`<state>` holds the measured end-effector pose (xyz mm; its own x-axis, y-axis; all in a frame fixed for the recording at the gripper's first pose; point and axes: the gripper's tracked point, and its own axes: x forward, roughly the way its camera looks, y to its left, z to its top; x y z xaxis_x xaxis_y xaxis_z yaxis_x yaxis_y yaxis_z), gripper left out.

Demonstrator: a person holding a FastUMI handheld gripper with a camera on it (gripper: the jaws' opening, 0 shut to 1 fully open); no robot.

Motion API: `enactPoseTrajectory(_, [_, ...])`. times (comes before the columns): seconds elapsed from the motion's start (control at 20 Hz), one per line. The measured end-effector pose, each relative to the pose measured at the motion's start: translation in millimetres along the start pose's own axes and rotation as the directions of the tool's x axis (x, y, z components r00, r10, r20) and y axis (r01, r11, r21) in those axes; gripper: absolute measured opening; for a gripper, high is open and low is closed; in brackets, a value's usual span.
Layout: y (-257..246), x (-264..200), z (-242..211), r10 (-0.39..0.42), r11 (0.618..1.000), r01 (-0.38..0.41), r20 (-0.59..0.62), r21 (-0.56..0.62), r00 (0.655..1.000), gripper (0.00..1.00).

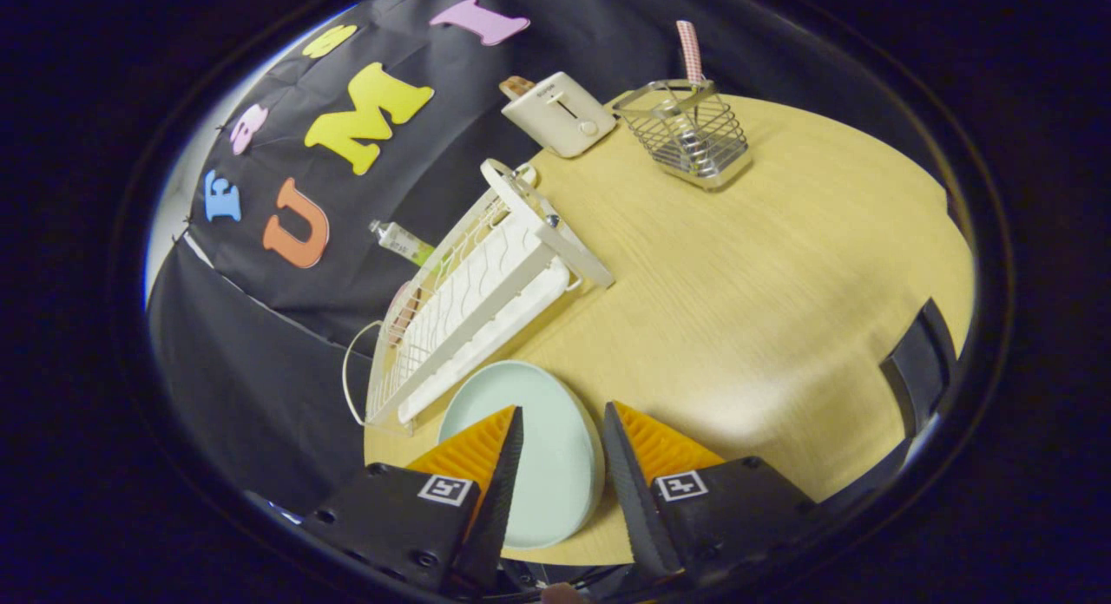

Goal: Take the plate from the dish rack, then take the spoon from the basket and place it into the plate.

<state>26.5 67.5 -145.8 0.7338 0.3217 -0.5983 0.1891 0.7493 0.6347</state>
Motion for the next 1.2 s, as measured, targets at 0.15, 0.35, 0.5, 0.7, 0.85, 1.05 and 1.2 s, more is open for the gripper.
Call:
enactPoseTrajectory(0.15, [-6,-19,16,-0.016,0.996,0.022,0.069,-0.083,0.997,0.66])
enactPoseTrajectory(0.35, [-23,-65,60,-0.020,0.960,0.082,0.228,-0.269,0.973,0.70])
enactPoseTrajectory(0.5, [-50,-102,117,-0.036,0.922,0.198,0.433,-0.334,0.901,0.73])
enactPoseTrajectory(0.7, [-75,-130,169,-0.020,0.886,0.280,0.572,-0.369,0.820,0.81])
enactPoseTrajectory(0.85, [-92,-127,203,-0.004,0.850,0.332,0.626,-0.409,0.780,0.84])
enactPoseTrajectory(1.05, [-118,-86,246,-0.005,0.833,0.335,0.601,-0.439,0.799,0.85])
enactPoseTrajectory(1.2, [-128,-53,269,-0.002,0.845,0.302,0.561,-0.442,0.828,0.84])
